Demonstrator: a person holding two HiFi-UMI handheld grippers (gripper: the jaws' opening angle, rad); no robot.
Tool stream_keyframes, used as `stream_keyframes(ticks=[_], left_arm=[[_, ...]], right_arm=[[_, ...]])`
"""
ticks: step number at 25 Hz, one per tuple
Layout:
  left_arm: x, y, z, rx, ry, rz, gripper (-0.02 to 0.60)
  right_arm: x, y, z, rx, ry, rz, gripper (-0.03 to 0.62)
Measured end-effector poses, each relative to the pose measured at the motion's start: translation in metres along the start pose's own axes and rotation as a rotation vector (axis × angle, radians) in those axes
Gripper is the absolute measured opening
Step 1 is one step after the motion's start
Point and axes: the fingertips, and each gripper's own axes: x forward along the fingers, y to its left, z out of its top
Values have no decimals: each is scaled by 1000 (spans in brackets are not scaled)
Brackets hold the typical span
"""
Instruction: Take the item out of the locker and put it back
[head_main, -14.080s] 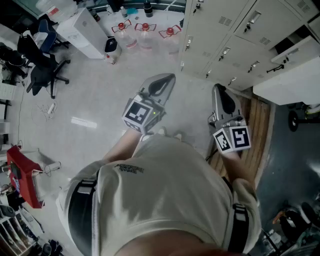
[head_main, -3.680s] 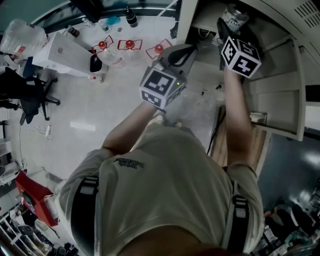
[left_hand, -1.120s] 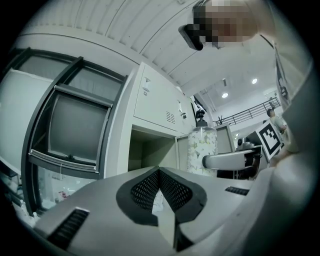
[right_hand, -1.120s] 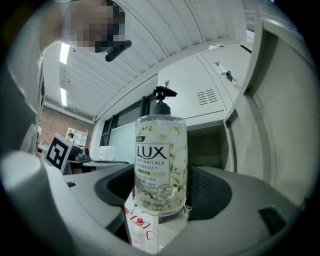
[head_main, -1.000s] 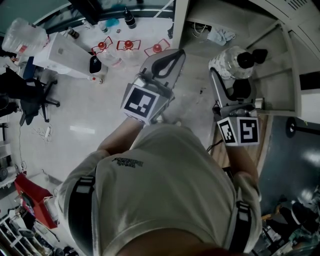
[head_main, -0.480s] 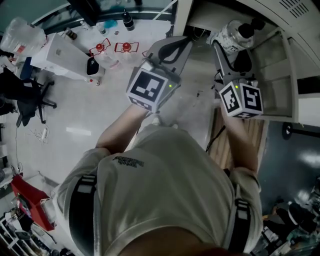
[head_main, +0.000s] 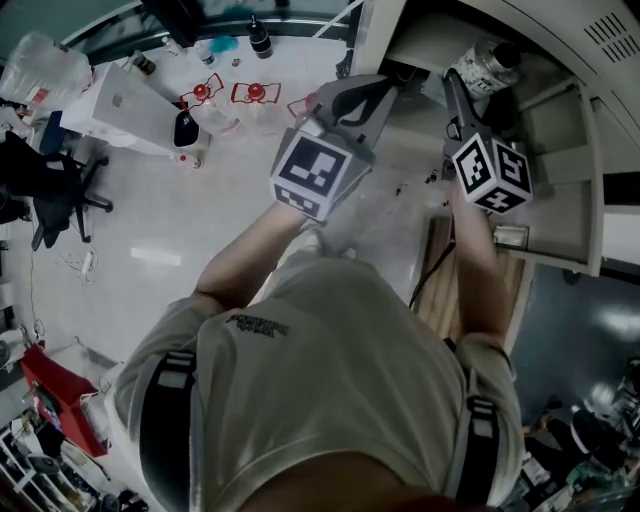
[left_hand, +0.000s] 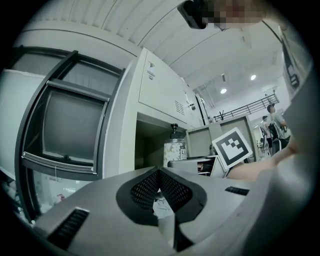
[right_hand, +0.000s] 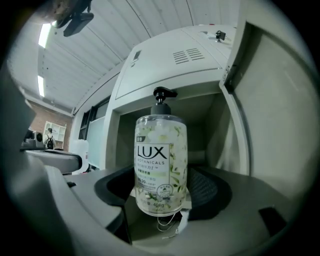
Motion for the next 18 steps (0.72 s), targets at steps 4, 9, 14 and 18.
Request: stream_keyframes(ticks=[4,9,14,18], left_arm=[[9,0,-9,-12,15,-13,11],[17,-1,-15,-26,24,-36,11],[25,-4,-24,-36,37,-50,11],[31,-6,-31,-45,50,-57,11]], right_arm=[[21,-3,-3,-28,6,-17,328],[42,1,-14,-25,52,-14,328],[58,-4,-33,-26,111,-24,328],[72,-6,-34,-43,129,-26,328]])
